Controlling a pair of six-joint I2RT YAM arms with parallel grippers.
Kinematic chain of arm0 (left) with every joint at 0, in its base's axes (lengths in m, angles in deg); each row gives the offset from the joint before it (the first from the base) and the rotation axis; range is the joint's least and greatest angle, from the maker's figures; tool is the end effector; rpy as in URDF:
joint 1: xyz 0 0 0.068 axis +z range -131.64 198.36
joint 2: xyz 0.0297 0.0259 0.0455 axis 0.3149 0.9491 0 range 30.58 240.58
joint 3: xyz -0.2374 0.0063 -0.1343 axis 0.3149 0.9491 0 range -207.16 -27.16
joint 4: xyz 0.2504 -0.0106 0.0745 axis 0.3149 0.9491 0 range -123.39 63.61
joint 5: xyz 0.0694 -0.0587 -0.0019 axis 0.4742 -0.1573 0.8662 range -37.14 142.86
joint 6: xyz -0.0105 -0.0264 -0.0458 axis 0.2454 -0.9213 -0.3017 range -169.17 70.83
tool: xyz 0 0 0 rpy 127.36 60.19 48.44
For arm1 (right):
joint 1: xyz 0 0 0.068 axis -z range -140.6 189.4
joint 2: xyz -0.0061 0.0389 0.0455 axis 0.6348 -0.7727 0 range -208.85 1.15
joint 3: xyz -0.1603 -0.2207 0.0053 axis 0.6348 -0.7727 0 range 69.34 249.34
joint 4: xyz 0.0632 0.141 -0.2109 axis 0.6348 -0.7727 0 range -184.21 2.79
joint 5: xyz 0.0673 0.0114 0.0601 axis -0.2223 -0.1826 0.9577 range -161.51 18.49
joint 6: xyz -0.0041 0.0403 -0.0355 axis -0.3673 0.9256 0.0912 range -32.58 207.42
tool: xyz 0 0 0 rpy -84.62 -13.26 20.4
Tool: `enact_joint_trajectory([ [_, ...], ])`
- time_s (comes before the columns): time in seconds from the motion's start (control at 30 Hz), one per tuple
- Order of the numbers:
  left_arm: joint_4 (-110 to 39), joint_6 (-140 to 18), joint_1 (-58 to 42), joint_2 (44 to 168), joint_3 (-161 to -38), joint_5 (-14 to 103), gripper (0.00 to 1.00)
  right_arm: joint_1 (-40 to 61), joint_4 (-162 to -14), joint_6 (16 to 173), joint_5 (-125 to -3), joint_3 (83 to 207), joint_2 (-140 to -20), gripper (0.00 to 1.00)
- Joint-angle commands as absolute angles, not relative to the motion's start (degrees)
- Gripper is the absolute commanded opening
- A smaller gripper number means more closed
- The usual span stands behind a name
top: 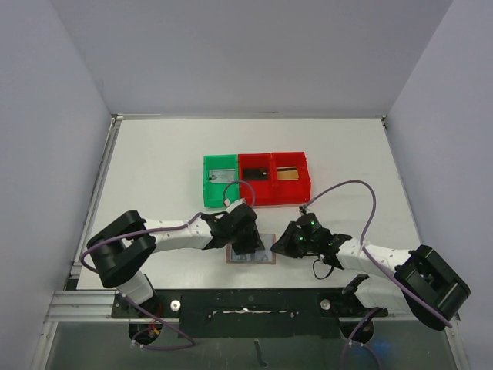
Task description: Take the credit cards out of the card holder
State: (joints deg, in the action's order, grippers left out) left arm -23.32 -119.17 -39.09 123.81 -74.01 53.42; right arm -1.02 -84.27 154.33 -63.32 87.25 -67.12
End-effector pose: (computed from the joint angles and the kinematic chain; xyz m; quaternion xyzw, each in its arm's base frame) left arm 0.1660 -0.2593 0.1498 -0.1061 0.9516 -0.2566 0.1320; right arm 0.1479 0.1328 0.1280 0.1877 0.9106 0.3312 0.1609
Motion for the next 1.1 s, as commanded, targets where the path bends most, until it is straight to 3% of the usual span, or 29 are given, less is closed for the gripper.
enact_joint_trajectory([
  [0.0,-17.63,-117.83,-39.22,124.58,-74.88,58.09,0.38,-0.93,-84.01,154.05,-63.19,86.57,-67.80,0.10],
  [0.27,-16.34,-117.35,-39.26,124.08,-75.27,59.50,0.36,-0.95,-81.76,153.22,-61.90,86.82,-68.36,0.09],
  [0.5,-18.71,-116.41,-38.71,124.71,-74.16,57.39,0.21,-0.94,-80.28,151.64,-60.60,88.46,-67.40,0.10],
  [0.7,-20.99,-116.31,-38.43,124.24,-73.58,56.34,0.15,-0.98,-80.09,150.98,-59.47,89.45,-70.16,0.10],
  [0.93,-31.96,-118.01,-35.90,121.51,-67.61,50.72,0.00,-0.94,-80.56,153.87,-60.15,88.25,-74.07,0.09],
  [1.07,-36.69,-118.87,-34.21,117.88,-63.99,49.14,0.00,-0.87,-79.85,154.57,-60.27,86.99,-74.46,0.09],
])
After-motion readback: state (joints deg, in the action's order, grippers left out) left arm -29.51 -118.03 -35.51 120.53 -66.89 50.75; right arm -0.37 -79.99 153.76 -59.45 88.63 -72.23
